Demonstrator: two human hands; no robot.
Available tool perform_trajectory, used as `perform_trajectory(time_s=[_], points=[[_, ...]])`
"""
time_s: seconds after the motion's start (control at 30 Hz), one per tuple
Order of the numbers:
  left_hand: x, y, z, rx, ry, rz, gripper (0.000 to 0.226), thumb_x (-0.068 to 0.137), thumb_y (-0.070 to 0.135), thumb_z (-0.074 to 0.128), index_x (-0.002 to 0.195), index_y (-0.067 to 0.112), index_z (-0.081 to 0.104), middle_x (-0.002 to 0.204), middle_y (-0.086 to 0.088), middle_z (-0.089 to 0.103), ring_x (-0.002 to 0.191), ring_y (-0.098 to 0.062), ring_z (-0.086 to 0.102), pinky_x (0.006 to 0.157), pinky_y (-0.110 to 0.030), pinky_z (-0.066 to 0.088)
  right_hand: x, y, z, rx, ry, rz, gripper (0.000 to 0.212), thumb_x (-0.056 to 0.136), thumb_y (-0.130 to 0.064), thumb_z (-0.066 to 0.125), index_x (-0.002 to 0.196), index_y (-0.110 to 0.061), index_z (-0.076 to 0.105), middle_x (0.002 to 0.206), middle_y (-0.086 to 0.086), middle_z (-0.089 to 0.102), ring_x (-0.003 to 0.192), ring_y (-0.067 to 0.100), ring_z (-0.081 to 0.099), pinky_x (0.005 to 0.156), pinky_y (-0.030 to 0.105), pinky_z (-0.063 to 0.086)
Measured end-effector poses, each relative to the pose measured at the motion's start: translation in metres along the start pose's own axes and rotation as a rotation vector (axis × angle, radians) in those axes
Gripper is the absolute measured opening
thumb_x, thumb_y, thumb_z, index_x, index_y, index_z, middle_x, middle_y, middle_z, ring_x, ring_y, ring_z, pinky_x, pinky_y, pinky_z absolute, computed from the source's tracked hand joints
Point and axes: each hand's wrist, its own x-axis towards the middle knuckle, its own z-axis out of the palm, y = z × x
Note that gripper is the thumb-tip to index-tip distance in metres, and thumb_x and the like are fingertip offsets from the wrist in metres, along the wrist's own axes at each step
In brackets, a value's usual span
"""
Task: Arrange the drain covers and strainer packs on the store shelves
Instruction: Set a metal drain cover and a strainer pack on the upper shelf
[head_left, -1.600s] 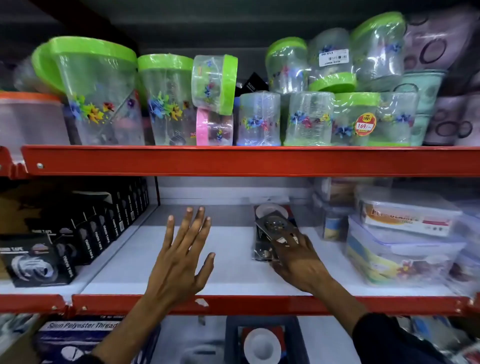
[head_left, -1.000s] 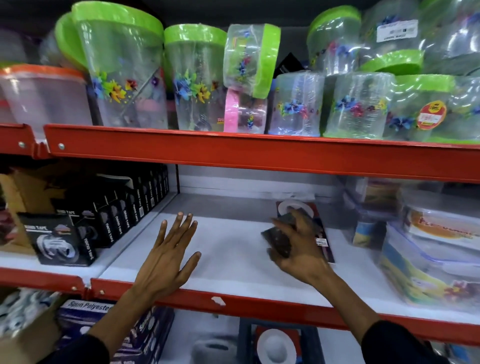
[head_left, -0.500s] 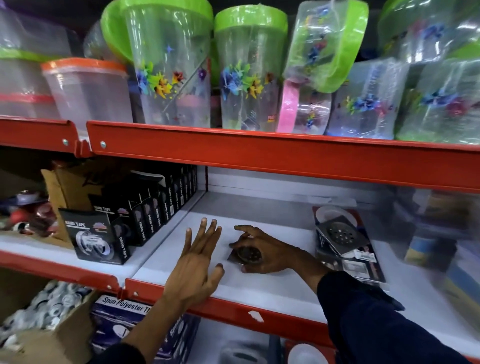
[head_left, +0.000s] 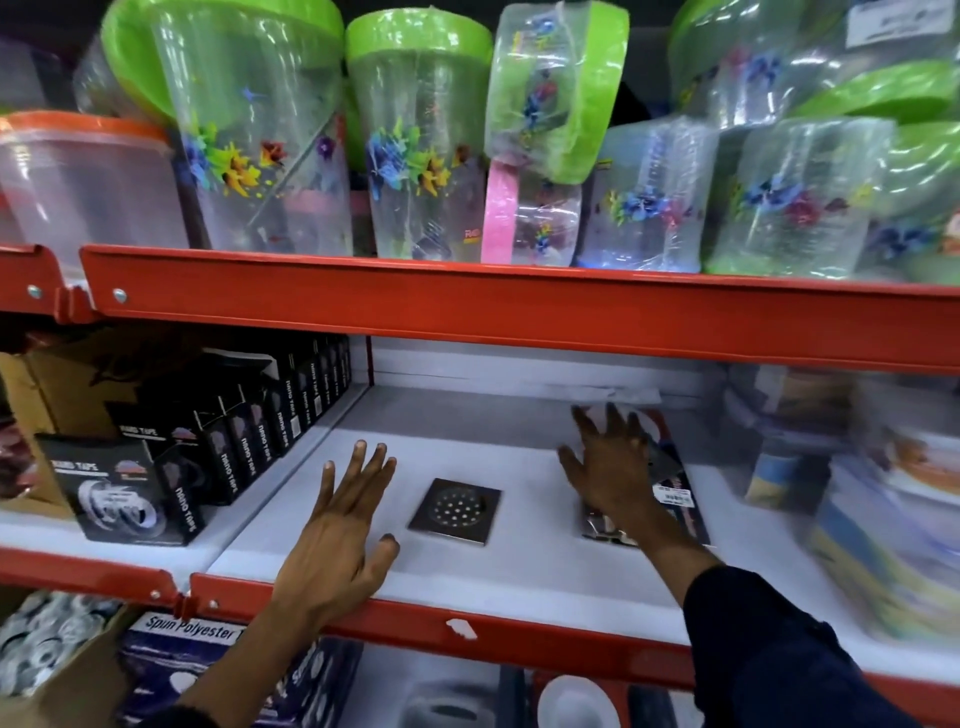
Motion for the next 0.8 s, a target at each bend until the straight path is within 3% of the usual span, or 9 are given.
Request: perform_trajectory(time_s=[0.13,0.37,0.5,0.57,0.63,0.7,0.8], points=[[0.0,0.0,0.0,-0.009,-0.002,0.003,0.079,0.084,0.037,0.038,0.157,0.016,0.013,0.167,-0.001,0.01,0.155,-0.017,-0.005,0.124,-0.047,0.0,0.008,0.024,-0.004,-0.075,-0.147,0.184,0.069,0.09,-0.056,0.048,0.149,-0.025,0.029,0.155,0.028,0.026,0.139,0.053,0.026,0.111,0.069,0.024],[0.0,0.002,-0.002,-0.005,-0.006,0.007,0.079,0.084,0.036,0.038,0.156,0.014,0.015,0.167,-0.001,0.011,0.155,-0.017,-0.005,0.125,-0.046,-0.001,0.011,0.032,-0.012,-0.193,-0.15,0.084,0.071,0.087,-0.06,0.048,0.141,-0.014,0.039,0.136,0.023,0.05,0.125,0.043,0.047,0.104,0.058,0.04],[0.001,0.004,-0.002,-0.009,-0.002,-0.003,0.08,0.083,0.036,0.038,0.156,0.015,0.016,0.167,0.0,0.011,0.155,-0.015,-0.006,0.125,-0.044,-0.002,0.003,0.003,-0.026,0.018,-0.051,-0.122,0.066,0.079,-0.068,0.052,0.126,-0.023,0.051,0.121,0.008,0.058,0.116,0.032,0.052,0.102,0.045,0.041],[0.001,0.005,-0.003,-0.007,0.0,-0.002,0.08,0.082,0.036,0.039,0.156,0.015,0.017,0.167,0.0,0.011,0.155,-0.014,-0.006,0.125,-0.044,-0.002,-0.002,-0.025,-0.025,0.127,-0.124,-0.29,0.068,0.076,-0.072,0.06,0.127,-0.028,0.055,0.125,0.003,0.06,0.118,0.03,0.053,0.101,0.043,0.041],[0.001,0.006,-0.003,-0.007,-0.002,-0.004,0.081,0.081,0.036,0.039,0.156,0.014,0.018,0.166,0.0,0.011,0.155,-0.013,-0.006,0.125,-0.044,-0.002,-0.01,-0.059,-0.018,0.208,-0.28,-0.431,0.061,0.071,-0.075,0.064,0.115,-0.032,0.06,0.119,-0.003,0.064,0.116,0.026,0.054,0.098,0.043,0.042],[0.0,0.005,-0.004,-0.007,-0.003,-0.006,0.081,0.08,0.035,0.039,0.156,0.014,0.018,0.166,0.0,0.011,0.155,-0.013,-0.007,0.125,-0.044,-0.002,-0.016,-0.087,-0.006,0.233,-0.394,-0.498,0.054,0.071,-0.072,0.066,0.107,-0.032,0.061,0.113,-0.004,0.063,0.113,0.024,0.052,0.094,0.043,0.042],[0.001,0.006,-0.003,-0.01,0.005,-0.009,0.082,0.08,0.035,0.04,0.156,0.014,0.018,0.167,0.0,0.011,0.155,-0.013,-0.007,0.125,-0.042,-0.004,-0.02,-0.11,0.006,0.208,-0.45,-0.519,0.061,0.073,-0.073,0.064,0.117,-0.03,0.06,0.123,0.0,0.059,0.116,0.027,0.047,0.095,0.044,0.038]])
